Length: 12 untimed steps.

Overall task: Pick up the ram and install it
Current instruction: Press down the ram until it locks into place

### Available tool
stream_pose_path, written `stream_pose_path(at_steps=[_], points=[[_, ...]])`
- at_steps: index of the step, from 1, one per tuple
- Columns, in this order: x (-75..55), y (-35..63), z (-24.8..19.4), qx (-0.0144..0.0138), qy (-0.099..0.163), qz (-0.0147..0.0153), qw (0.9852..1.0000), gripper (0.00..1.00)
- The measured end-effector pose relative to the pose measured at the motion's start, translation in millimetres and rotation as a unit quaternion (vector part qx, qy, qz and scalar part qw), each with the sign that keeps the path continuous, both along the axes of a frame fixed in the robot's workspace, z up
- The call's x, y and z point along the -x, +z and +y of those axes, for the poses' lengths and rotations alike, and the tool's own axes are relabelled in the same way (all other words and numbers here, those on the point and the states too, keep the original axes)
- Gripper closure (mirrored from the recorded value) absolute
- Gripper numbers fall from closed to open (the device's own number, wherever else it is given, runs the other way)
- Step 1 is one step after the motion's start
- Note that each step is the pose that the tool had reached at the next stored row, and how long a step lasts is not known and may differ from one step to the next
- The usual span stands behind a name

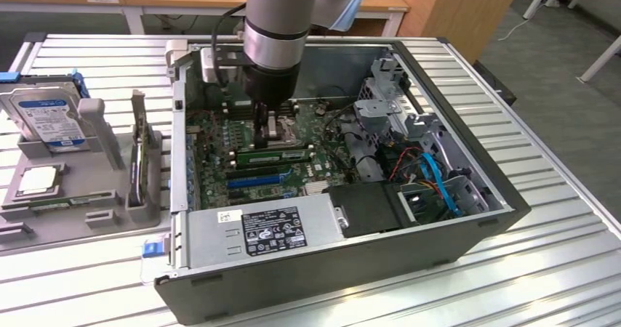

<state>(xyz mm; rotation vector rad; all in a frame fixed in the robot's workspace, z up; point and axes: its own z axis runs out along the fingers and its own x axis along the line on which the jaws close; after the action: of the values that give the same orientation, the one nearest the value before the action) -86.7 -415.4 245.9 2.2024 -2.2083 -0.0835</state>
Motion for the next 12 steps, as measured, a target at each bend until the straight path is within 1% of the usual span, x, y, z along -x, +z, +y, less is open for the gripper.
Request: stream_pose_path(at_steps=[12], points=[[1.6,0.0,-0.9,0.0,0.0,0.0,1.0,0.9]])
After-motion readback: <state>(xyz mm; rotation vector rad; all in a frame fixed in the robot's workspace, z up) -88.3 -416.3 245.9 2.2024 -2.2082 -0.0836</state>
